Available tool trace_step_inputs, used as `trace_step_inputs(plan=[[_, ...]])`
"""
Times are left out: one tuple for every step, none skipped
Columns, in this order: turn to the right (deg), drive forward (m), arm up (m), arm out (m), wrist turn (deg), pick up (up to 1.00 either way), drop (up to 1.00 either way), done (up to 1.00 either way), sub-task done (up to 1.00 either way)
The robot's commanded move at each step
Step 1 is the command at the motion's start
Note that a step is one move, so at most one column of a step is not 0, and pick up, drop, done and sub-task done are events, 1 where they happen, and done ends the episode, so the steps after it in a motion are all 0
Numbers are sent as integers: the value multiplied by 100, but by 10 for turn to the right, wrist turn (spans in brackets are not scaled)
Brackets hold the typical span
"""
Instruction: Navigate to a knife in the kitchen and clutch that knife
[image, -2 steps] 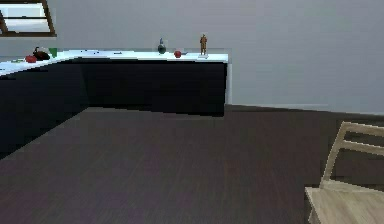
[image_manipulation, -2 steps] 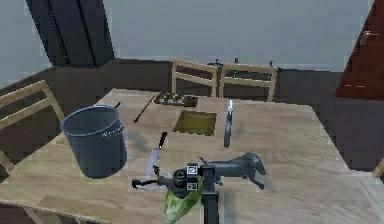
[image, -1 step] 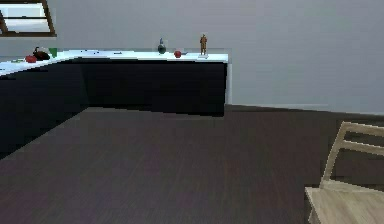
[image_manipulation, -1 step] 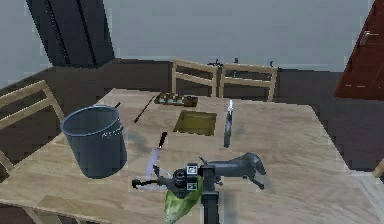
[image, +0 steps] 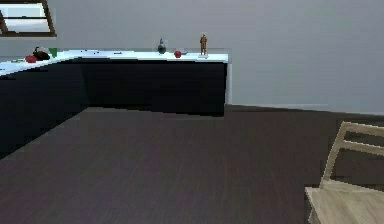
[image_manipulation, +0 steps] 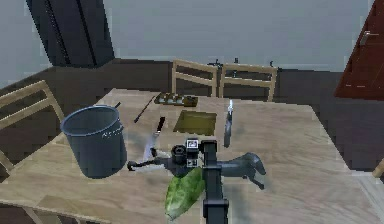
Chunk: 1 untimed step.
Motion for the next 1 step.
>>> trace_step_inputs(plan=[[0,0,0,0,0,0,0,100,0]])
